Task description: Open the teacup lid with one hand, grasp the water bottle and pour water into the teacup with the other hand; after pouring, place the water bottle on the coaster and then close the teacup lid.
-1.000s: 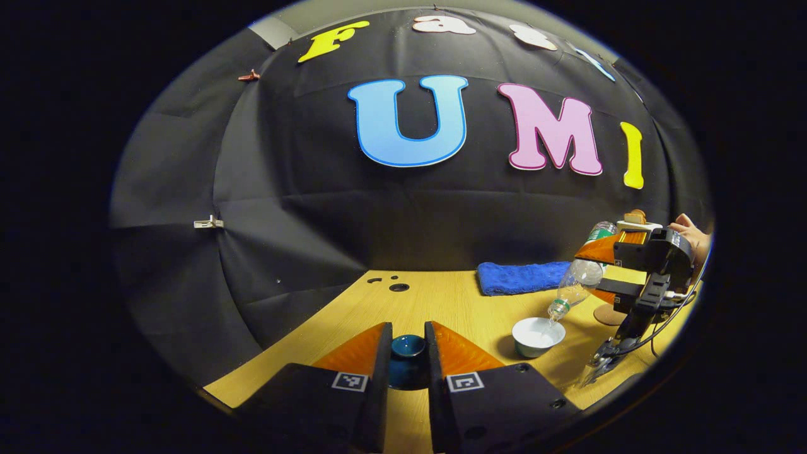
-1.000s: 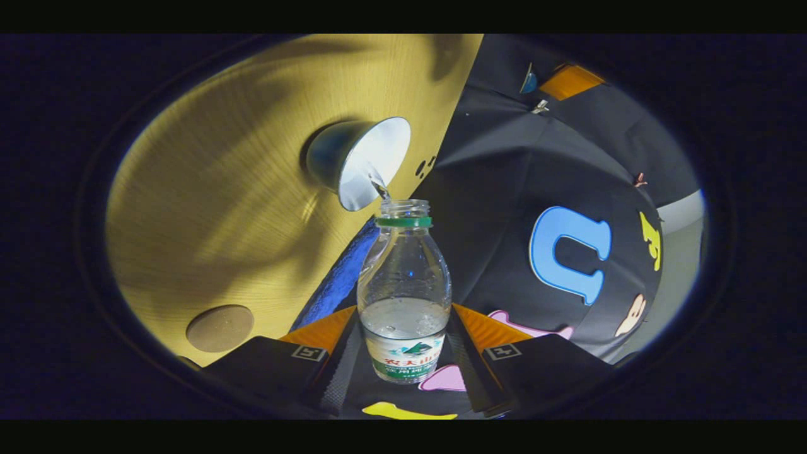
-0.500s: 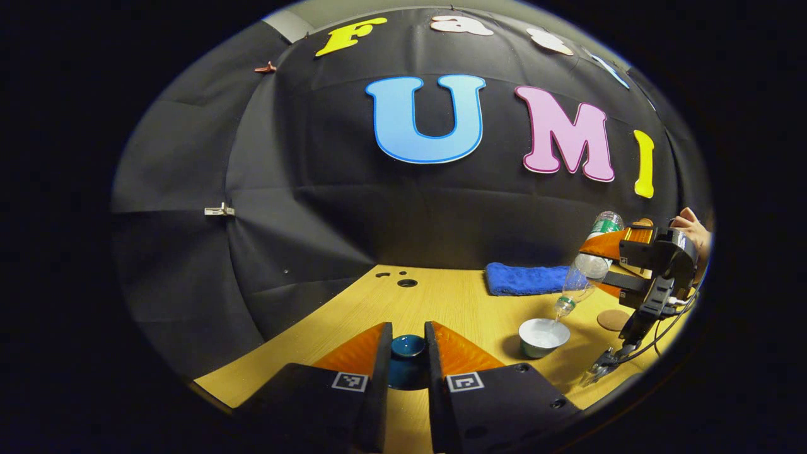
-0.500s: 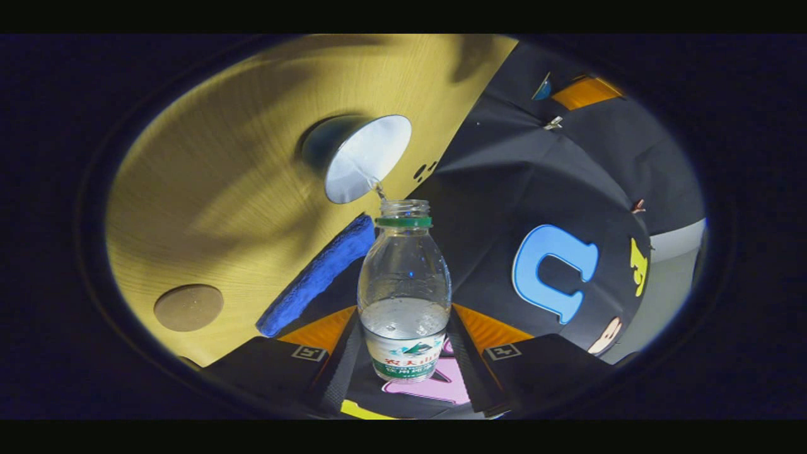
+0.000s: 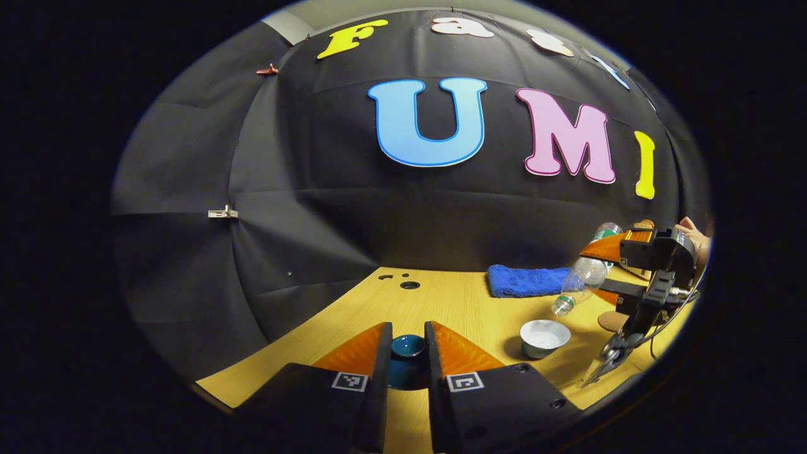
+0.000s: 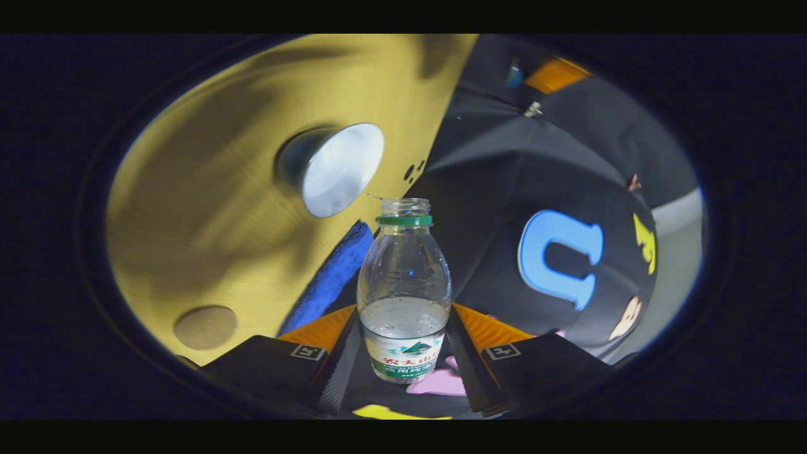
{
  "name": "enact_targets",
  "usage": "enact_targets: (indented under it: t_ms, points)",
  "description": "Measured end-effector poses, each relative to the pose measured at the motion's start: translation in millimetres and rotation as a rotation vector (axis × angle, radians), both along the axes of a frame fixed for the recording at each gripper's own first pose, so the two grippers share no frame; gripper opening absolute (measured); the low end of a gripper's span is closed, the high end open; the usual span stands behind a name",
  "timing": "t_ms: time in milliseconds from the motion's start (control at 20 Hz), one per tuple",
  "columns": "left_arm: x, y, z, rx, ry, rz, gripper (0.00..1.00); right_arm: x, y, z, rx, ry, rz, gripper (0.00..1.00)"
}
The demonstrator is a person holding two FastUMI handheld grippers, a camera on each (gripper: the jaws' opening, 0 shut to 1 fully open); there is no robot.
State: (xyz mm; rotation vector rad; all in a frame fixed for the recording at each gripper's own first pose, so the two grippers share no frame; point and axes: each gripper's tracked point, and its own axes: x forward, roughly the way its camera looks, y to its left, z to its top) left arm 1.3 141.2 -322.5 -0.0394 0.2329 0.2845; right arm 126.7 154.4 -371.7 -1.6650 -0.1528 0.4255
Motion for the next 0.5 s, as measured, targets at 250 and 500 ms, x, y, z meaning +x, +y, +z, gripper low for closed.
enact_targets:
  t_ms: [250, 500]
  points:
    - [6, -7, 1, 0.021, 0.008, -0.004, 0.27, -12, -6, -10, 0.290, 0.133, -0.118, 0.76]
    - [22, -24, 10, 0.059, -0.010, -0.024, 0.27, -6, -25, 2, 0.713, 0.275, -0.257, 0.76]
